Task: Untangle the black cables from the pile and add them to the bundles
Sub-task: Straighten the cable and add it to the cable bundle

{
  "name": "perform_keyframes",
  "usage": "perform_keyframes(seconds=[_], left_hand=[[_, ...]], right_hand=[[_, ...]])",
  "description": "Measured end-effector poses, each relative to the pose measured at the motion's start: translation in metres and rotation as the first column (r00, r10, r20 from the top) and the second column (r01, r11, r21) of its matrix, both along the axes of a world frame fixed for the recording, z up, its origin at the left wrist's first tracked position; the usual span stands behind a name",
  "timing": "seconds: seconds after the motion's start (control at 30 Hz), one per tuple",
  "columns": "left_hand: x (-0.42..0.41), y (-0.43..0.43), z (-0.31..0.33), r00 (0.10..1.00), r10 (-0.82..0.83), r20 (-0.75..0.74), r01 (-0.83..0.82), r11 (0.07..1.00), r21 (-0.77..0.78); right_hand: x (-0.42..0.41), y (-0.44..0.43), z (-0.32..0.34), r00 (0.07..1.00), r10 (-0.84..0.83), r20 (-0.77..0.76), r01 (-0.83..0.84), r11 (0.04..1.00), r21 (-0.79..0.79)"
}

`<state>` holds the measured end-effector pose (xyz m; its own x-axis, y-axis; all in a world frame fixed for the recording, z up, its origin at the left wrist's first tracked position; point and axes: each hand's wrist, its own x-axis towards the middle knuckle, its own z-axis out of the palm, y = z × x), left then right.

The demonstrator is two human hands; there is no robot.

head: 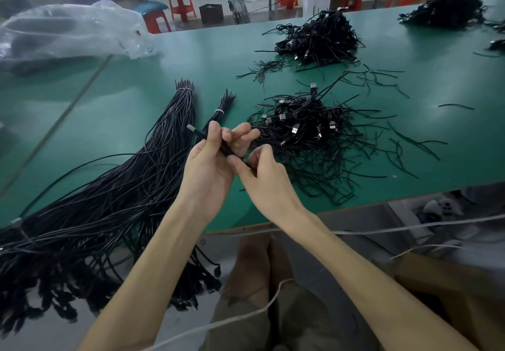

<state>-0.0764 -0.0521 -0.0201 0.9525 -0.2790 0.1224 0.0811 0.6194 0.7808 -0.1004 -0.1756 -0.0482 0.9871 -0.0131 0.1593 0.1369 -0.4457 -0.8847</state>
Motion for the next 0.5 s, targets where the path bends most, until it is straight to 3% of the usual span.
perform_keyframes(seconds=[0.27, 0.37, 0.5], left_hand=[[-0.006, 0.005, -0.013, 0.989, -0.141, -0.044, 0.144, 0.987, 0.076], [-0.005, 0.015, -0.011, 0.961, -0.276, 0.001, 0.274, 0.955, 0.111], [-0.002, 0.032, -0.01, 0.937, -0.345, 0.065, 0.307, 0.895, 0.323]], right_hand=[[0.007, -0.006, 0.004, 0.986, 0.161, -0.052, -0.126, 0.902, 0.414], [0.007, -0.011, 0.003, 0.991, 0.13, -0.017, -0.113, 0.91, 0.399], [0.004, -0.02, 0.01, 0.997, 0.064, 0.038, -0.071, 0.971, 0.228]])
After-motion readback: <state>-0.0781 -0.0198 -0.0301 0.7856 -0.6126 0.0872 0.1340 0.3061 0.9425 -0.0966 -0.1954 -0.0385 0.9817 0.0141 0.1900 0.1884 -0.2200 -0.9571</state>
